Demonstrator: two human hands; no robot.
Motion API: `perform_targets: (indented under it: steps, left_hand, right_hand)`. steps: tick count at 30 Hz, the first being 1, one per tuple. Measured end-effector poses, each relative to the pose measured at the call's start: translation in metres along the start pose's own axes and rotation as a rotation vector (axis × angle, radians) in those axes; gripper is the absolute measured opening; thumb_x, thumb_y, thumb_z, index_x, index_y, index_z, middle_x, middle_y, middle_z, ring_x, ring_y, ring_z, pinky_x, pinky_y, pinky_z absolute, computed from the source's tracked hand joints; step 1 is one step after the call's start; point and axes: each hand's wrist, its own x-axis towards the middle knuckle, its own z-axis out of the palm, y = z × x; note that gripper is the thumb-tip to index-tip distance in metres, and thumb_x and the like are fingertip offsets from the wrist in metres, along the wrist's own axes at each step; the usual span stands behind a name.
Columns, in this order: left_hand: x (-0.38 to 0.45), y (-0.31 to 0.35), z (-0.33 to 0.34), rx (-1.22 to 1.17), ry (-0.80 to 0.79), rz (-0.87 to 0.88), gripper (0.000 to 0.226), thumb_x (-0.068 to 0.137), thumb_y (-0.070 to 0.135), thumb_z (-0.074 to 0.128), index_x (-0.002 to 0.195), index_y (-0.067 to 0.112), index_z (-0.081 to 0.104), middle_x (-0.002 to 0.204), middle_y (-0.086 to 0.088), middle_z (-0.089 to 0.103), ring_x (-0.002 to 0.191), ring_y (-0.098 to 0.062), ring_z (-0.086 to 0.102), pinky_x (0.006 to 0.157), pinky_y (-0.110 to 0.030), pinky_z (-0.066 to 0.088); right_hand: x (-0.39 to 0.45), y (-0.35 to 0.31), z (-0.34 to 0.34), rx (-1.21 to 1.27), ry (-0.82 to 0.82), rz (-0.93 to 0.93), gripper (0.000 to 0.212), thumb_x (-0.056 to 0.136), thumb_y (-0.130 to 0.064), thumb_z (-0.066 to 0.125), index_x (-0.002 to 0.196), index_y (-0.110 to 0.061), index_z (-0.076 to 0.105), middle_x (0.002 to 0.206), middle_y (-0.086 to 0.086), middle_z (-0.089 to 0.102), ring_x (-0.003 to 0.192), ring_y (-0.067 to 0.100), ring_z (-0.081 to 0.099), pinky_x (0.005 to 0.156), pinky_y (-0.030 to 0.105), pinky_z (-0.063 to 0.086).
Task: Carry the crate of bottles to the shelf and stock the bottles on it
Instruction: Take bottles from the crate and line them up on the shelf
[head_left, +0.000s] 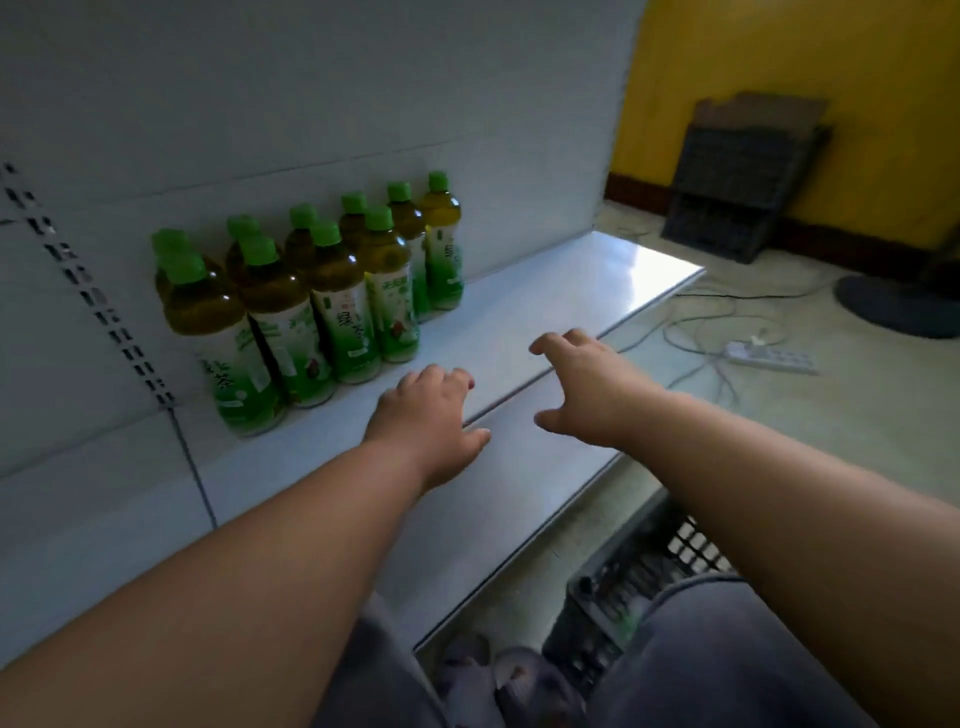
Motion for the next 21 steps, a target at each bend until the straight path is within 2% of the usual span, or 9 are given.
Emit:
perform_targets:
  steps: [4, 10, 13, 16, 21]
  left_hand:
    - [-0.026, 0.063, -0.003, -0.007, 0.021, 0.168, 0.071, 0.081, 0.057, 0.068, 0.141, 0.028, 0.042, 0.137, -0.005, 0.049, 0.124, -0.028, 0.047, 0.103, -0.040, 0.041]
    - [-0.045, 0.148, 0.047, 0.026, -0.086, 0.375, 0.073, 0.081, 0.066, 0.061, 0.142, 0.032, 0.039, 0.136, -0.004, 0.049, 0.124, -0.028, 0.047, 0.102, -0.043, 0.041]
    - [-0.052, 0.187, 0.088, 0.035, -0.122, 0.444, 0.073, 0.079, 0.067, 0.061, 0.140, 0.031, 0.040, 0.130, -0.003, 0.051, 0.120, -0.028, 0.049, 0.098, -0.042, 0.043]
    - [-0.059, 0.218, 0.142, 0.044, -0.185, 0.485, 0.072, 0.081, 0.066, 0.061, 0.140, 0.030, 0.040, 0.130, -0.002, 0.050, 0.120, -0.026, 0.047, 0.099, -0.043, 0.042]
    - [-0.061, 0.239, 0.231, 0.094, -0.304, 0.475, 0.068, 0.086, 0.067, 0.052, 0.141, 0.030, 0.038, 0.129, -0.002, 0.049, 0.118, -0.024, 0.047, 0.099, -0.042, 0.042]
  right_hand:
    - [-0.076, 0.024, -0.026, -0.076, -0.036, 0.134, 0.083, 0.076, -0.036, 0.080, 0.145, -0.025, 0.035, 0.138, 0.008, 0.045, 0.123, 0.029, 0.050, 0.093, 0.038, 0.048]
    - [-0.172, 0.084, -0.018, -0.060, -0.064, 0.376, 0.074, 0.077, -0.032, 0.080, 0.139, -0.024, 0.041, 0.130, 0.009, 0.048, 0.121, 0.030, 0.051, 0.094, 0.037, 0.048]
    - [-0.206, 0.121, 0.011, 0.008, -0.077, 0.509, 0.068, 0.077, -0.033, 0.078, 0.135, -0.024, 0.043, 0.127, 0.008, 0.048, 0.117, 0.031, 0.053, 0.091, 0.038, 0.049]
    - [-0.228, 0.161, 0.057, 0.060, -0.099, 0.615, 0.072, 0.079, -0.032, 0.078, 0.140, -0.024, 0.039, 0.132, 0.009, 0.047, 0.121, 0.032, 0.052, 0.095, 0.043, 0.050]
    - [-0.238, 0.213, 0.143, 0.259, -0.158, 0.788, 0.073, 0.079, -0.037, 0.080, 0.139, -0.026, 0.040, 0.135, 0.006, 0.046, 0.120, 0.027, 0.052, 0.095, 0.044, 0.052]
